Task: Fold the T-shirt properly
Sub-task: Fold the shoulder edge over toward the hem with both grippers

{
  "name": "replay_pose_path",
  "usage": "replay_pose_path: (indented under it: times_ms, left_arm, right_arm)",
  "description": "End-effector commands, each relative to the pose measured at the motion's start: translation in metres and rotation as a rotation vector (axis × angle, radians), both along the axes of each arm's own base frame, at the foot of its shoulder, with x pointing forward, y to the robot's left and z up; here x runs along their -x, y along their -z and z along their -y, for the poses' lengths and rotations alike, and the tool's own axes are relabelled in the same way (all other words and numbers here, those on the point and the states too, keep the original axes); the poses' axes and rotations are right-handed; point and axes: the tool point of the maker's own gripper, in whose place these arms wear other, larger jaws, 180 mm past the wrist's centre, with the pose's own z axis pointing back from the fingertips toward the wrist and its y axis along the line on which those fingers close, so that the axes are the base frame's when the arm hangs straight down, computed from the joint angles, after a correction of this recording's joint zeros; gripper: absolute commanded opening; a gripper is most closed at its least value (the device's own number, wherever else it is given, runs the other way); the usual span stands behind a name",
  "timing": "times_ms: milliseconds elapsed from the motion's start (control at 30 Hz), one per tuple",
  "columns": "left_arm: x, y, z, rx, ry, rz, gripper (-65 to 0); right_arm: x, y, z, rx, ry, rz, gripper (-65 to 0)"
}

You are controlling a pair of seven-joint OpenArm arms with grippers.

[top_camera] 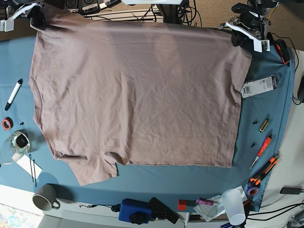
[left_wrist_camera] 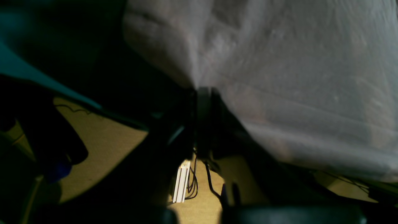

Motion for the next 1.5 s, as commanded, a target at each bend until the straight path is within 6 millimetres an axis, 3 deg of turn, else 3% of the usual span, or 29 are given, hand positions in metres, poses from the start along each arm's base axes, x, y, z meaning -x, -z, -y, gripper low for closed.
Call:
replay_pose_path:
  times_ms: [0,300,567,733,967,1233,1467]
  left_arm:
    - [-0.003,-0.008,-0.005,-0.011,-0.01,0.029,-65.0]
    - [-0.017,-0.019,-0.006,-0.006,-0.041,0.082,-65.0]
    - [-0.031,-0.027,-0.009,-0.021,-0.045,0.136,-65.0]
    - [-0.051,-0.035,-0.011,-0.038,-0.042,0.19,-65.0]
    - [-0.061,-0.04,-0.015,-0.052,-0.05,0.234,-65.0]
    - [-0.093,-0.022,-0.005,-0.091,0.049,0.243,-65.0]
    - [-0.135,-0.046,0.001,-0.121,0.083,0.358,-65.0]
  right_arm:
    - [-0.007,-0.01,0.006,0.027,0.0,0.037,-65.0]
    - [-0.043,-0.014,0.018,0.101,0.021,0.129,-65.0]
    - [-0.063,-0.018,0.031,0.175,0.036,0.174,-65.0]
    - [-0.083,-0.008,0.024,0.188,-0.007,0.145,-65.0]
    - [-0.117,-0.001,0.019,0.244,-0.022,0.159,-65.0]
    - [-0.152,-0.001,0.011,0.3,-0.054,0.2,-65.0]
    - [-0.18,0.003,0.004,0.384,-0.076,0.209,-65.0]
